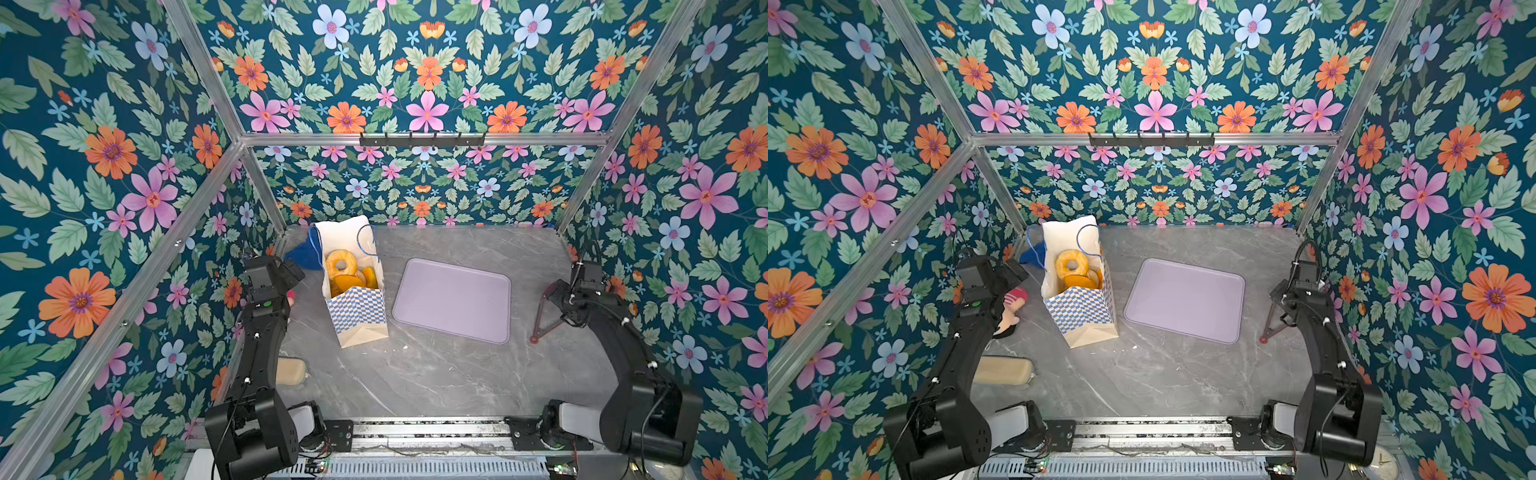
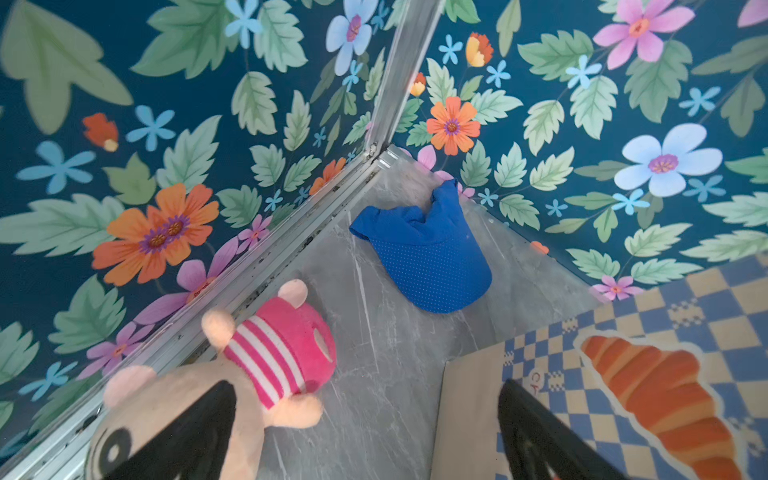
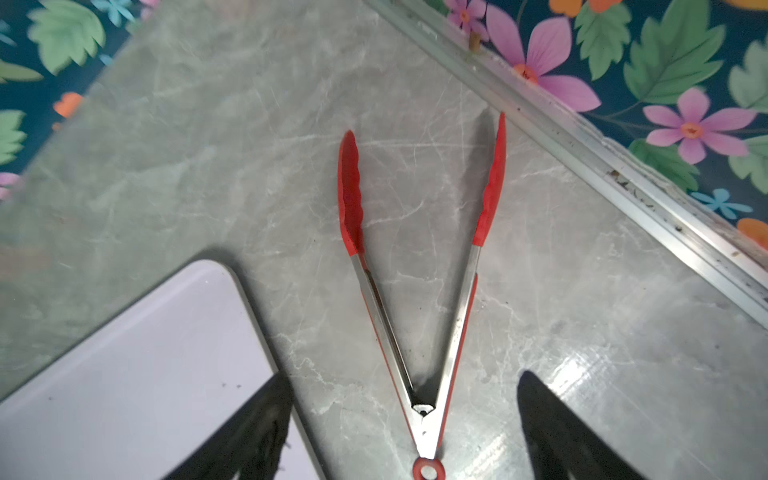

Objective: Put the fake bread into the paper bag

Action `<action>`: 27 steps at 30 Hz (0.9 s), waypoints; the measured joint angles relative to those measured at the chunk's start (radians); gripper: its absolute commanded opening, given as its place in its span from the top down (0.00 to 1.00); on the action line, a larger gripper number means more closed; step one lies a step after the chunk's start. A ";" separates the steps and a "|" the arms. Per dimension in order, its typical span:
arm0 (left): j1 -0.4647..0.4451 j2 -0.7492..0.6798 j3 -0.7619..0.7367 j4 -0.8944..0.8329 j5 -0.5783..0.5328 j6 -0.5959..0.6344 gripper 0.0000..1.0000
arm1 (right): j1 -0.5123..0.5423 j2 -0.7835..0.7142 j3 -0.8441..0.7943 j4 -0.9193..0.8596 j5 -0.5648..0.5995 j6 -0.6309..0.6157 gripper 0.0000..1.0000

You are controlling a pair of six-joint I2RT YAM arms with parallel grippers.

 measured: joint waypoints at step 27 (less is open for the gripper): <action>-0.138 0.284 -0.537 1.005 -0.216 0.150 0.00 | 0.220 0.256 -0.595 1.259 -0.009 -0.451 0.01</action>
